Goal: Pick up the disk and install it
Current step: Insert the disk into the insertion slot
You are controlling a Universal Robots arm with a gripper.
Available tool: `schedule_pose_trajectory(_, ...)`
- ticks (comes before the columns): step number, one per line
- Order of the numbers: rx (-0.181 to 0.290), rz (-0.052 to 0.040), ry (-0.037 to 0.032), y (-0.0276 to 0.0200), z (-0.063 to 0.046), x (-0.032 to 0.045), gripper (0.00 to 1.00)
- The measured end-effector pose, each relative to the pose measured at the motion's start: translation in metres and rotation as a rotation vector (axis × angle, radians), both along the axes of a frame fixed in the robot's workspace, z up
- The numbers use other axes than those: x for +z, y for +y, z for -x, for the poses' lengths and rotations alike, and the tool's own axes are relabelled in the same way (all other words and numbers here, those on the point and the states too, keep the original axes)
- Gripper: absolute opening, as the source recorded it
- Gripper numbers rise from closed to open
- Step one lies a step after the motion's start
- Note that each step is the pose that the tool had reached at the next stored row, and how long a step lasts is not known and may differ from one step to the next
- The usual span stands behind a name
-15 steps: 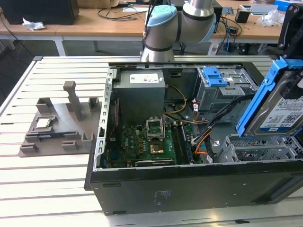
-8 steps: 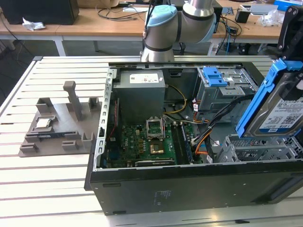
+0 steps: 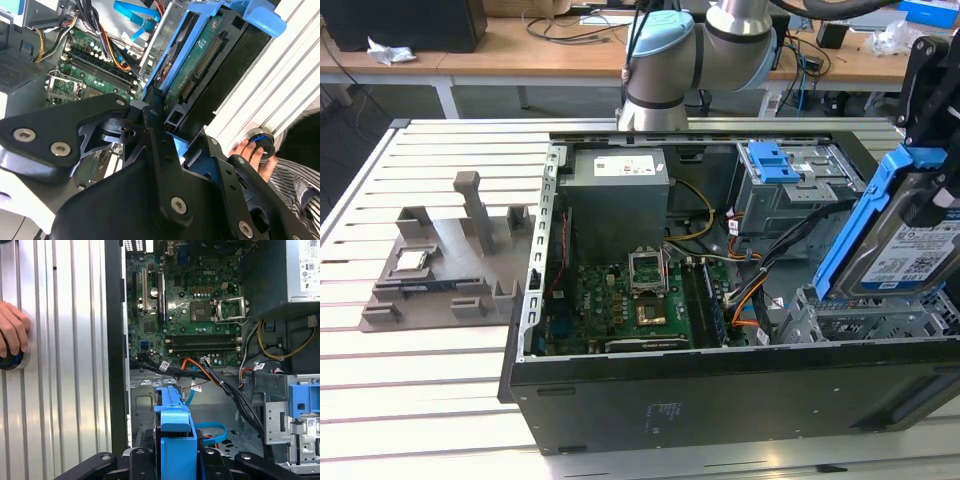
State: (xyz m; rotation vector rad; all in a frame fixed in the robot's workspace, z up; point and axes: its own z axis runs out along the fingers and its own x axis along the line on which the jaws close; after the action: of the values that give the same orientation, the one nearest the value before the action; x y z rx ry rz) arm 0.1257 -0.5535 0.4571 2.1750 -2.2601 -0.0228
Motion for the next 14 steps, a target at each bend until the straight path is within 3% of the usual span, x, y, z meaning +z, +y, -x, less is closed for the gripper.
schedule_pose_trajectory(4,0.002,0.0009,0.0,0.0069,-0.001,-0.0054,0.36)
schedule_pose_trajectory(14,0.002,0.0025,0.0,0.007,-0.003,-0.0167,0.36)
